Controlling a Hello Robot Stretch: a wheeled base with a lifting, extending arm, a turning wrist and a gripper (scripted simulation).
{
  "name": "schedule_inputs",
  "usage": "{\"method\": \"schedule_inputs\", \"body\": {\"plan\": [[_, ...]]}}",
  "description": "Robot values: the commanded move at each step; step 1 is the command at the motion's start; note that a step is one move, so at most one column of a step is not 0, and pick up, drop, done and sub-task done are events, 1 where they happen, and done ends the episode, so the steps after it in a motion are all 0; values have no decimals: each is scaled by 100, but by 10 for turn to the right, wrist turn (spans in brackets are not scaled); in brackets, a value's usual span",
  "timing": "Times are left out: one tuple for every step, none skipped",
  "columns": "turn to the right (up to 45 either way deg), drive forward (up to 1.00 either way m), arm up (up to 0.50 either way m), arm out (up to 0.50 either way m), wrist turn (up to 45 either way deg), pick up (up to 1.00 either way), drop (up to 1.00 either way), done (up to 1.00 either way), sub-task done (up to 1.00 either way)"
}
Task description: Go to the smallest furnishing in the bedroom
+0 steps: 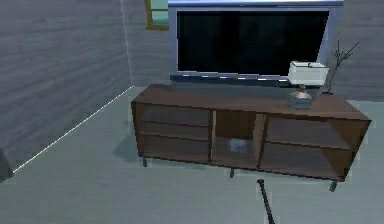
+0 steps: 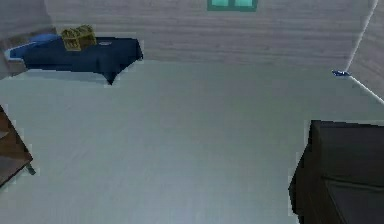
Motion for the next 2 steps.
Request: {"method": "schedule_inputs", "body": {"plan": [[0,65,0,0,0,0,0,0,0],[-450,0,0,0,0,0,0,0,0]]}}
